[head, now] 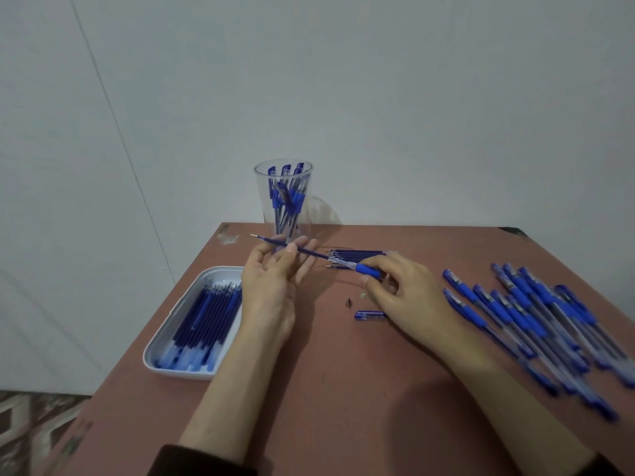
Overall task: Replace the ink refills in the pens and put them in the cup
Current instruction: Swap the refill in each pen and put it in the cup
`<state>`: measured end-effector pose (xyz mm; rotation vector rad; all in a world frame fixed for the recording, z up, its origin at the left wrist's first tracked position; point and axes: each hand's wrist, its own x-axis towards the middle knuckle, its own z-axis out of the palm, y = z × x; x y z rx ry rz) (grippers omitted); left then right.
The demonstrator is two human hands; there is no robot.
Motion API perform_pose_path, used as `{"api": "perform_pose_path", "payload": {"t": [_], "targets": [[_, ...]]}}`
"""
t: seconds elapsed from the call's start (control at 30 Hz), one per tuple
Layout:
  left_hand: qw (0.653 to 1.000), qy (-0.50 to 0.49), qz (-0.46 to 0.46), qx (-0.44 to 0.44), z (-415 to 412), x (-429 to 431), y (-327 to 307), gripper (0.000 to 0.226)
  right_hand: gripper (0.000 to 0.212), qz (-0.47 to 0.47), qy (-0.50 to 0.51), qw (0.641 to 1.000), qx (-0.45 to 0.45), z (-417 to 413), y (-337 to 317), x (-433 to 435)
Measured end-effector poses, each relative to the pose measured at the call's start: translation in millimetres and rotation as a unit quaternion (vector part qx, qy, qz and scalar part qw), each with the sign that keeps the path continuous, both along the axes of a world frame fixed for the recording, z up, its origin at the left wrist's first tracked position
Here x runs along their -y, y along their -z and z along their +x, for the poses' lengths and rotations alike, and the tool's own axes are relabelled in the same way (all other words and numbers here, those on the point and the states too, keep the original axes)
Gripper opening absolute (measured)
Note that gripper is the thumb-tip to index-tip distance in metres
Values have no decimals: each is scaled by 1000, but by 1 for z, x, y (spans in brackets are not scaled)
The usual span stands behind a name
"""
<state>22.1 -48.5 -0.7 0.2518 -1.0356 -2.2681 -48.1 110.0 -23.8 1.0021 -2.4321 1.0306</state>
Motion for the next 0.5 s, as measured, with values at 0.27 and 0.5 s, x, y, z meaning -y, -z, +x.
{"api": "perform_pose_path", "payload": {"t": [0.27,0.5], "targets": [[990,53,-121,42,-2,-11,10,12,19,-2,-4,1000,-3,4,-3,2],[956,109,-250,105,-3,-15,14,27,12,-163,-40,974,149,6,-11,3]]}}
